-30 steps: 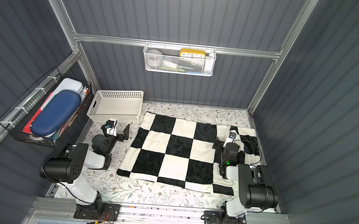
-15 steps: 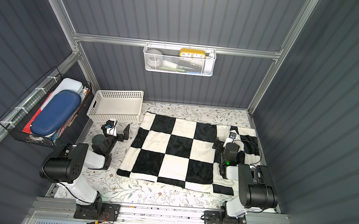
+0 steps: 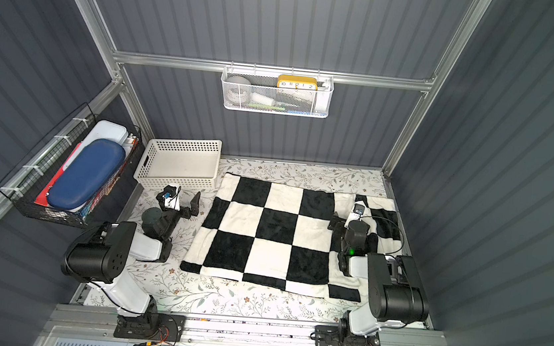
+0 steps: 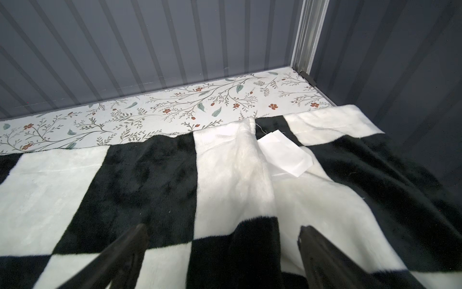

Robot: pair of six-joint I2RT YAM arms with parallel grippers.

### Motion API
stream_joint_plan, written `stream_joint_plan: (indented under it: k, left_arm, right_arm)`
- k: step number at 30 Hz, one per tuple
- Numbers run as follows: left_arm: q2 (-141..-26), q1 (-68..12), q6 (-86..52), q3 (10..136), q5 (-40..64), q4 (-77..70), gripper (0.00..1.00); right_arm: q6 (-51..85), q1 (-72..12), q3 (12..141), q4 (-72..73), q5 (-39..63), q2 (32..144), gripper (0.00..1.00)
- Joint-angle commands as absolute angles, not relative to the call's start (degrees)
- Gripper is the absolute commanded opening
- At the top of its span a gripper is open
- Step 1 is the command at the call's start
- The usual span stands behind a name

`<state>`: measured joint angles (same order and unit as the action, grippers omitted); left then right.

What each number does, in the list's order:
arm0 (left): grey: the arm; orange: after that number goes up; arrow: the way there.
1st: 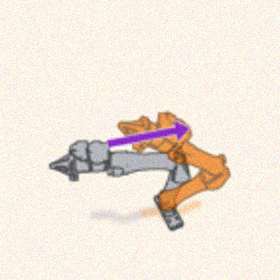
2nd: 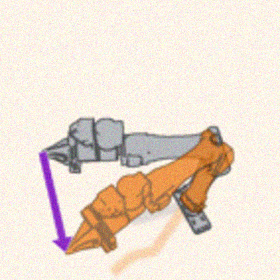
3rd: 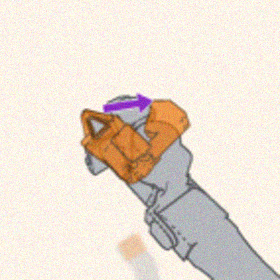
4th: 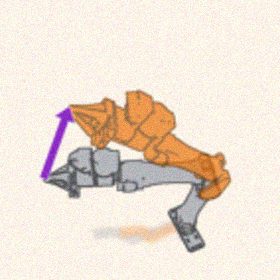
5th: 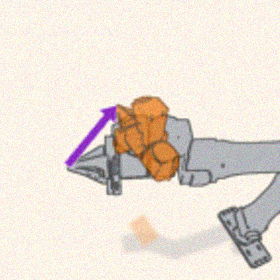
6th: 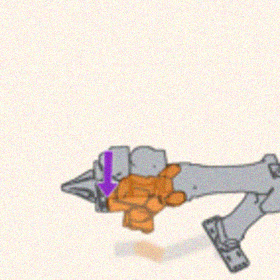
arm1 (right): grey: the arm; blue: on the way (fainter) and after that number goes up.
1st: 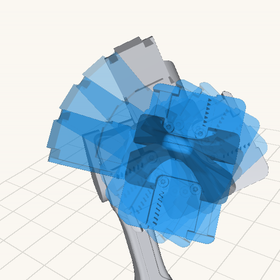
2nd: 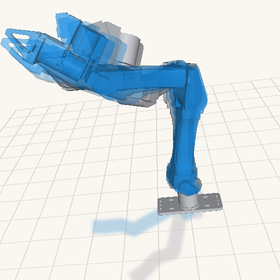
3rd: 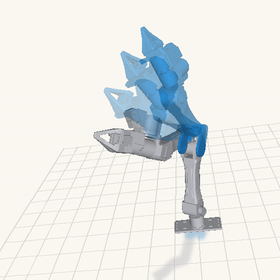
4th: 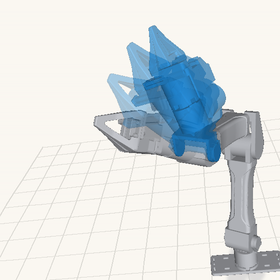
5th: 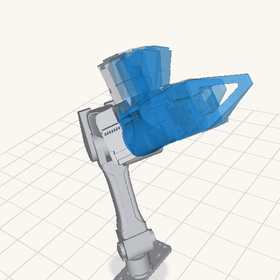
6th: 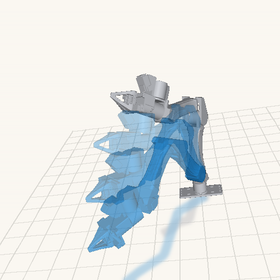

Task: Roll up the pillowcase
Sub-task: Move the pillowcase to the center of the board.

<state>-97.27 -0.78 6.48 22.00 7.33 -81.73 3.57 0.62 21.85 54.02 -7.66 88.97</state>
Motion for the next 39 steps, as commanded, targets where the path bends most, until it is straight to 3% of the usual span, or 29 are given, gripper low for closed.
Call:
stream_joint_plan:
  k: [1, 5, 9, 12, 15, 17, 19, 20, 21, 22, 23, 25, 26, 32, 35, 39]
  left_arm:
    - [-93.9, -1.1, 7.3, 24.0, 4.3, -76.2, 0.99]
    - [-83.7, -2.7, 2.1, 38.4, -3.6, -47.3, 0.99]
    - [-76.6, -10.2, 0.4, 49.7, -11.5, -33.5, 0.99]
    - [-73.9, -10.6, -7.9, 56.9, -1.5, -26.1, 0.99]
    - [-75.2, -9.3, -15.8, 60.9, 8.5, -23.1, 0.99]
    - [-77.3, -8.1, -17.8, 62.5, 19.0, -25.7, 0.95]
    - [-78.8, -8.3, -17.7, 64.3, 20.6, -27.3, 0.73]
    - [-79.3, -8.6, -18.8, 65.2, 20.3, -27.2, 0.57]
    - [-79.8, -8.9, -21.3, 66.4, 18.7, -25.8, 0.28]
    - [-80.2, -9.2, -22.1, 67.3, 18.5, -25.0, 0.06]
    - [-80.5, -10.0, -22.0, 67.9, 17.9, -24.1, 0.00]
    - [-81.2, -12.1, -20.6, 69.5, 16.6, -21.5, 0.00]
    - [-81.6, -13.8, -19.0, 70.7, 15.0, -19.1, 0.00]
    - [-88.7, -20.4, -15.5, 82.5, 12.4, -1.4, 0.00]
    - [-92.3, -23.6, -13.5, 86.9, 8.7, 4.1, 0.00]
    - [-100.3, -25.2, -15.0, 95.2, 4.9, 15.4, 0.01]
  right_arm:
    - [3.8, -0.7, 22.5, 51.5, -13.5, 86.9, 0.99]
    - [4.6, -3.5, 38.9, 13.7, -23.1, 78.3, 0.99]
    - [15.0, -3.9, 53.8, -11.3, -29.0, 78.4, 0.99]
    - [30.2, -3.4, 59.1, -21.3, -31.6, 78.2, 0.99]
    - [28.2, -0.5, 57.9, -19.0, -15.3, 76.8, 0.99]
    - [25.6, -0.6, 59.0, -20.0, -11.4, 77.2, 0.87]
    - [23.2, -0.9, 61.0, -23.2, -9.9, 77.1, 0.65]
    - [23.9, -0.9, 62.0, -25.5, -11.3, 76.7, 0.63]
    - [24.2, -0.9, 62.5, -28.1, -12.8, 76.0, 0.47]
    - [23.7, -0.9, 62.0, -28.4, -13.3, 74.8, 0.33]
    - [23.0, -1.0, 61.3, -28.5, -13.7, 73.7, 0.23]
    - [22.8, -1.2, 59.2, -28.6, -15.9, 71.6, 0.02]
    - [22.6, -1.3, 58.1, -28.4, -15.9, 70.8, 0.00]
    - [21.5, -2.9, 54.8, -29.5, -20.3, 69.8, 0.03]
    - [20.7, -3.2, 59.0, -33.9, -23.1, 72.1, 0.09]
    - [20.7, -2.5, 69.8, -42.0, -24.8, 80.8, 0.10]
